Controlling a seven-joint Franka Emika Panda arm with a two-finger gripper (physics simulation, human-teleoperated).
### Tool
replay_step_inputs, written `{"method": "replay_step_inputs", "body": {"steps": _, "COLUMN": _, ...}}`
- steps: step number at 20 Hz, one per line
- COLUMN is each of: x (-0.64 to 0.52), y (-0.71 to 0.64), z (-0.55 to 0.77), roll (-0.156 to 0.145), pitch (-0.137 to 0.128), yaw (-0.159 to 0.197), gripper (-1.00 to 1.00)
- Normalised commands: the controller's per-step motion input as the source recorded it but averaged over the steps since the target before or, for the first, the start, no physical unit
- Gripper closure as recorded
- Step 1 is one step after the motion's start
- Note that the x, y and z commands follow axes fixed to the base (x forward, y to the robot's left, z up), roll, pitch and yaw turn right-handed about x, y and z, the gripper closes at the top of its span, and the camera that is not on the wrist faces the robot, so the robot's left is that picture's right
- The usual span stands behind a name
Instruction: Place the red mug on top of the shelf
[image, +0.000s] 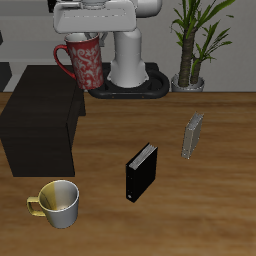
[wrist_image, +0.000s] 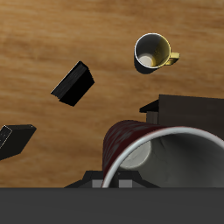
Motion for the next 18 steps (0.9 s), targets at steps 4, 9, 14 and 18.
{"method": "replay_step_inputs", "body": {"steps": 4, "x": 0.0, "y": -0.53, "z": -0.04, "roll": -0.06, "pitch": 0.022, "yaw": -0.029, "gripper": 1.0}}
{"method": "replay_step_inputs", "body": {"steps": 9, "x": 0.02, "y": -0.36, "z": -0.06, "roll": -0.024, "pitch": 0.019, "yaw": -0.005, "gripper": 1.0}}
{"method": "replay_step_inputs", "body": {"steps": 14, "x": 0.05, "y": -0.4, "z": -0.17, "roll": 0.016, "pitch": 0.039, "yaw": -0.002, "gripper": 1.0}}
{"method": "replay_step_inputs", "body": {"steps": 18, "x": 0.05, "y": -0.43, "z": -0.16, "roll": -0.017, "pitch": 0.038, "yaw": -0.023, "gripper": 1.0}}
